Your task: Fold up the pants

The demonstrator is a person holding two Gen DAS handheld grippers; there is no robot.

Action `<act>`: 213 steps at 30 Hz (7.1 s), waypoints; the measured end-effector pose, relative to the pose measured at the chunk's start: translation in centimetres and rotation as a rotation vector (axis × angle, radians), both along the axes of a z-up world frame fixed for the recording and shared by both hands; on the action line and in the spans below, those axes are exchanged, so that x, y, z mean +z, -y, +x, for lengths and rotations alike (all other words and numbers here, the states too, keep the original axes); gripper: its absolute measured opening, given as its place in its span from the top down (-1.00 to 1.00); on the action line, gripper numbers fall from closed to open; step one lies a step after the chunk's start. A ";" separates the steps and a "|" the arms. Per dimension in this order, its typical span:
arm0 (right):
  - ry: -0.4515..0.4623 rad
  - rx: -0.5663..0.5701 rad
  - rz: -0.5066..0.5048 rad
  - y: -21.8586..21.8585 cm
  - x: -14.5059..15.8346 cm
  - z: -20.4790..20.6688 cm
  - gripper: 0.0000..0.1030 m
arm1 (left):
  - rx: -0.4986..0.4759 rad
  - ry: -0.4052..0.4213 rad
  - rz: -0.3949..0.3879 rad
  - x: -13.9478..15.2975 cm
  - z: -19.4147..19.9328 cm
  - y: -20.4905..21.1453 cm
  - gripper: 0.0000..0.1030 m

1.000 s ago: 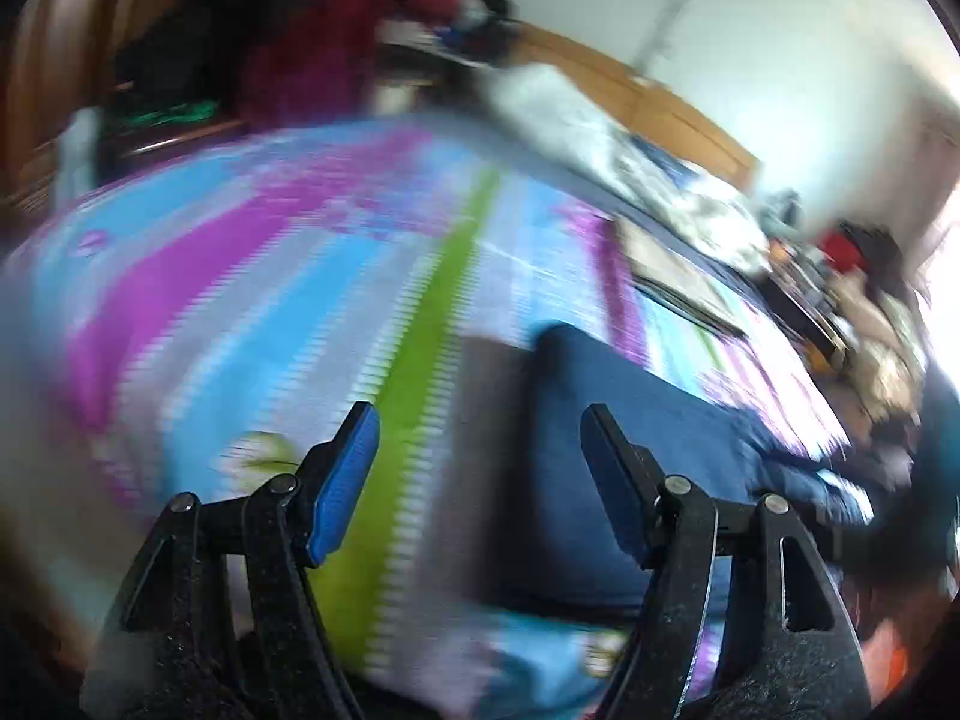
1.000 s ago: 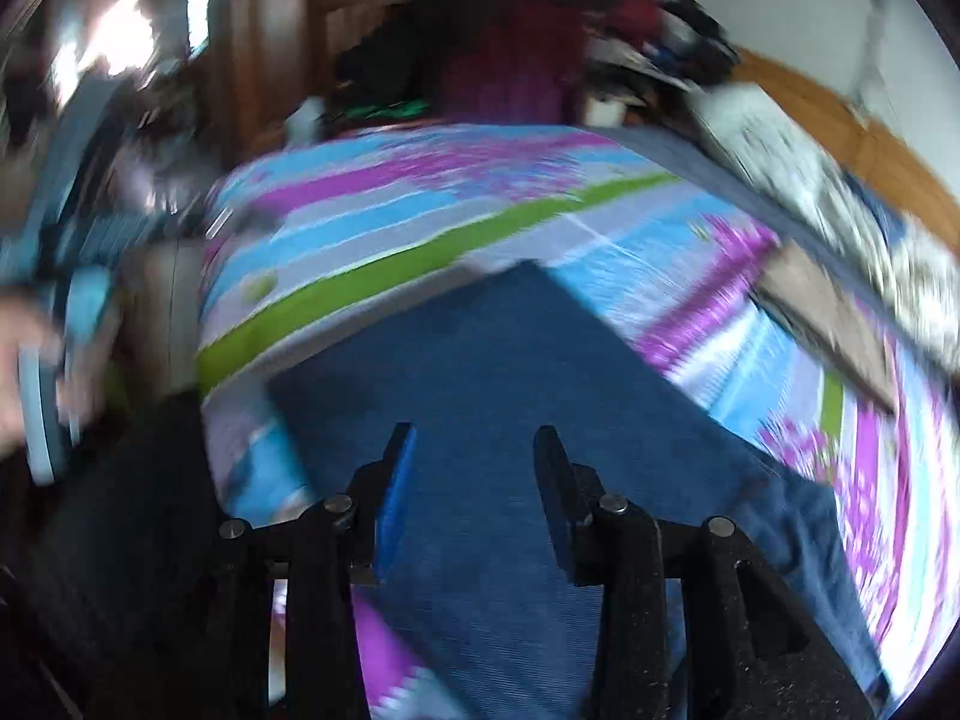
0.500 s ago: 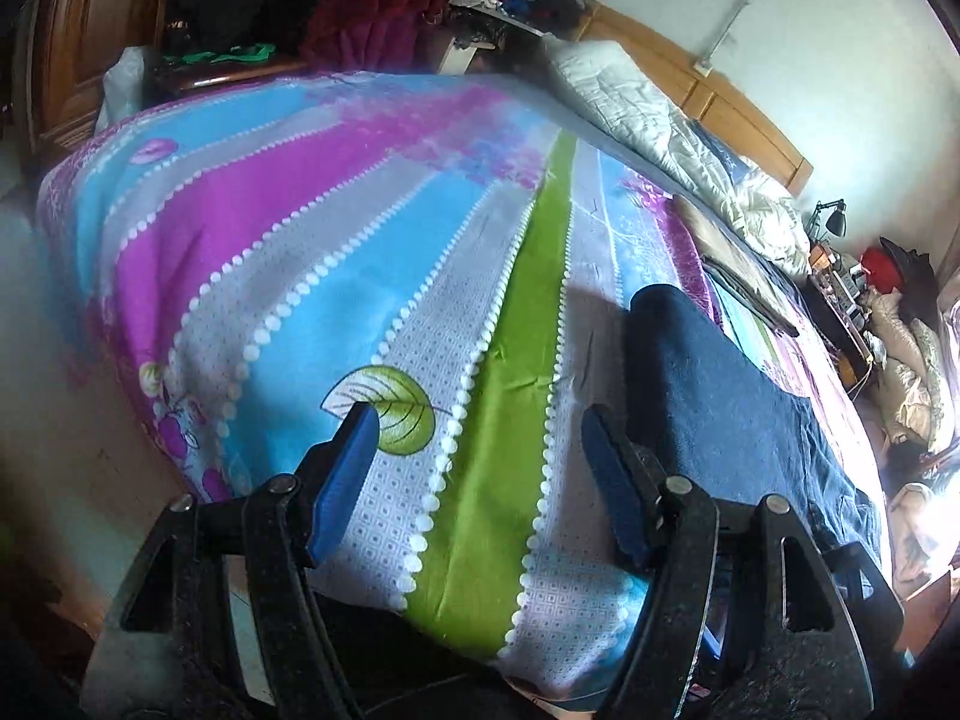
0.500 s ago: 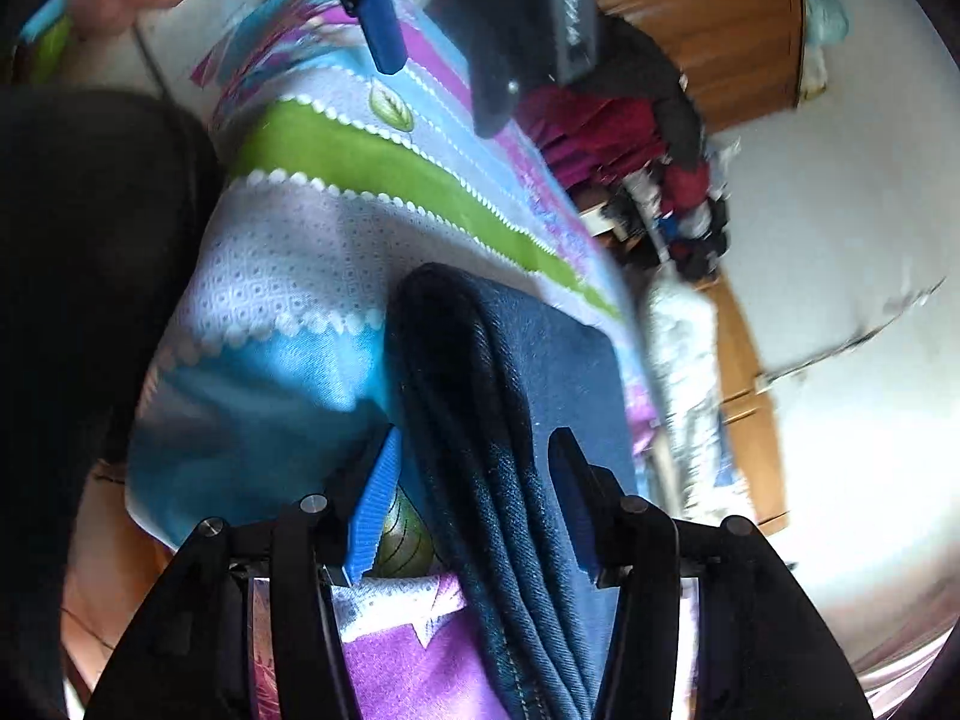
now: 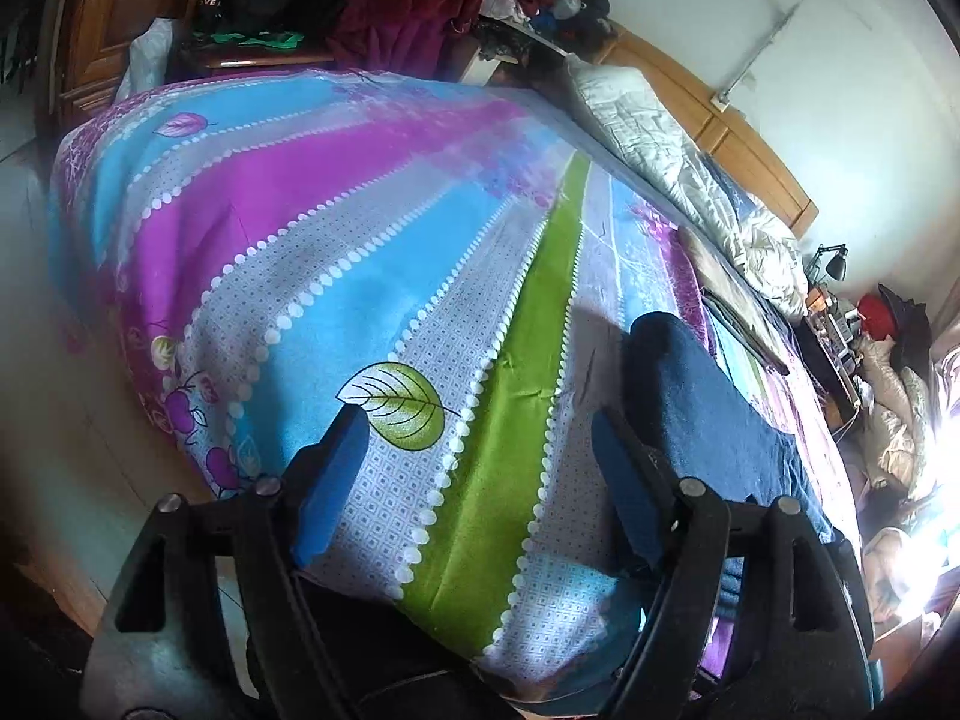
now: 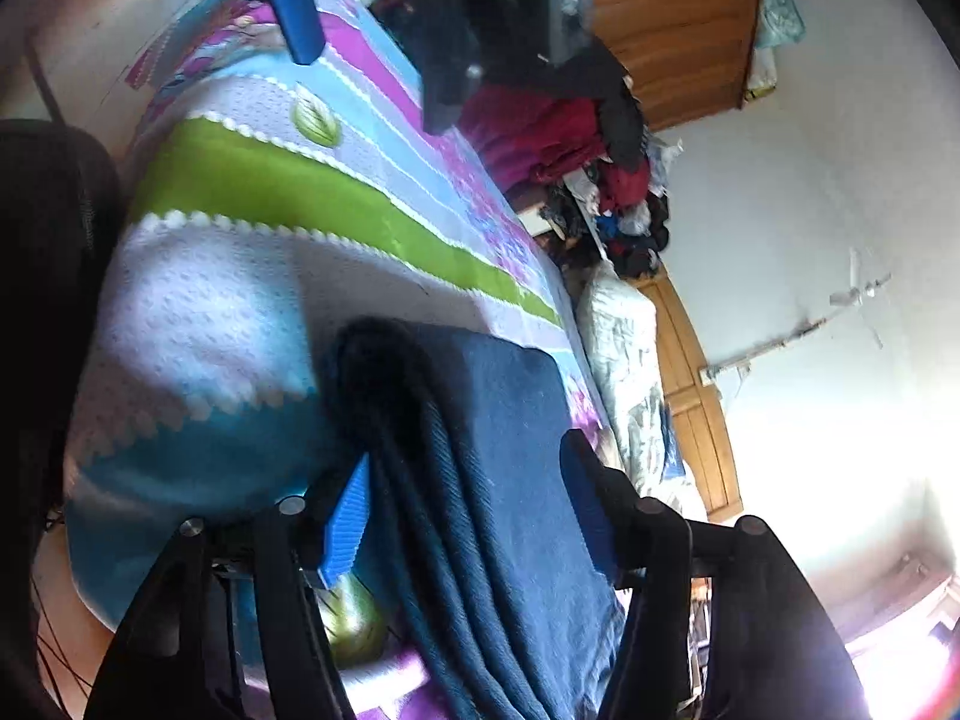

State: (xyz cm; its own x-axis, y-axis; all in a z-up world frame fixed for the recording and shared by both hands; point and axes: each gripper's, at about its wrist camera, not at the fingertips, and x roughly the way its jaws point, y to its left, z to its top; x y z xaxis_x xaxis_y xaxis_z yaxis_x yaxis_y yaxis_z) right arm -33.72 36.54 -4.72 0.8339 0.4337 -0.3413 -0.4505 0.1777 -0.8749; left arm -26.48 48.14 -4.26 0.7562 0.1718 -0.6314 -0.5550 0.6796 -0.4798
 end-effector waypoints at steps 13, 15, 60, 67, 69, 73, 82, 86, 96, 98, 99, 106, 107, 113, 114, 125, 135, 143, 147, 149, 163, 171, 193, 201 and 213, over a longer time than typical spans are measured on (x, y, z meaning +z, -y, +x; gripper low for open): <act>-0.050 -0.062 0.046 -0.1 2.6 1.2 -0.30 | -0.638 -0.077 -0.104 2.2 20.2 1.1 -0.51; -0.033 -0.069 0.059 0.2 3.0 1.4 -0.33 | -0.637 -0.133 -0.225 0.3 23.4 1.0 -0.51; -1.039 -1.018 1.607 60.4 8.0 17.2 0.71 | -1.235 -0.296 -0.038 7.3 35.4 62.9 0.55; -1.248 -0.886 1.873 64.3 5.9 15.2 0.68 | -1.182 -0.326 -0.047 7.5 36.1 63.3 0.30; -1.337 -0.858 1.963 65.3 4.0 14.7 0.68 | -1.154 -0.270 -0.080 9.2 36.1 62.7 0.26; -1.306 -0.845 1.976 66.2 4.2 12.5 0.56 | -1.066 -0.095 -0.007 14.1 36.2 60.2 -0.26; -1.327 -0.844 1.955 65.6 4.3 14.6 0.32 | -0.881 -0.041 0.360 12.5 33.4 50.2 -0.50; -1.300 -0.861 1.903 64.6 4.7 15.6 0.28 | -0.664 -0.292 0.536 7.2 32.9 41.5 -0.58; -1.307 -0.863 1.774 63.5 5.5 18.2 0.27 | -0.698 0.070 0.375 7.8 30.9 39.1 -0.47; -1.303 -0.859 1.767 63.4 5.5 18.4 0.27 | -0.762 0.076 0.350 7.0 30.3 40.6 -0.55; -1.303 -0.855 1.764 63.3 5.5 18.8 0.27 | -0.792 0.055 0.347 5.8 30.3 41.3 -0.56; -1.316 -0.846 1.676 62.7 6.3 21.2 0.27 | -0.646 -0.340 0.325 -5.6 38.3 34.2 -0.66; -1.319 -0.842 1.674 62.8 6.4 21.3 0.27 | -0.646 -0.351 0.341 -6.0 39.1 34.0 -0.65; -1.297 -0.831 1.728 64.1 6.1 19.5 0.27 | -0.372 -0.356 0.467 -7.0 42.0 29.2 -0.34; -1.300 -0.820 1.746 64.5 6.1 19.1 0.27 | -0.348 -0.363 0.454 -7.2 42.3 28.3 -0.32; -0.884 -0.875 1.658 63.6 12.8 16.9 0.18 | -0.731 -0.049 0.108 -8.6 40.4 32.8 -0.21; -0.993 -0.668 1.584 63.4 14.3 18.8 0.18 | -0.837 -0.182 0.129 -17.6 42.9 34.8 -0.44; -0.986 -0.926 1.515 63.6 9.3 23.3 1.00 | -0.863 -0.168 0.210 -18.9 43.8 34.9 -0.50; -0.913 -0.815 1.517 62.7 14.0 25.9 1.00 | -0.795 -0.063 0.129 -16.1 44.7 34.6 -0.50; -0.965 -0.799 1.477 62.2 14.0 28.8 1.00 | -0.761 -0.013 0.173 -15.1 47.5 34.6 -0.60; -1.078 -0.978 1.468 65.7 11.8 30.1 0.62 | -0.778 -0.158 0.074 -16.1 49.0 32.8 -0.69; -1.081 -0.870 1.341 62.5 8.3 19.8 1.00 | -0.891 -0.084 0.103 -16.7 36.2 35.2 -0.73; -1.127 -0.737 1.111 65.4 12.5 25.4 -0.13 | -0.777 -0.234 -0.079 -15.0 40.1 29.4 -0.92; -1.310 -0.740 1.078 65.7 8.2 29.3 -0.15 | -0.898 -0.276 -0.111 -15.2 38.9 31.7 -0.91; -1.509 -0.501 1.061 61.8 5.7 31.2 -0.41 | -0.938 -0.259 -0.073 -14.7 38.8 33.0 -0.98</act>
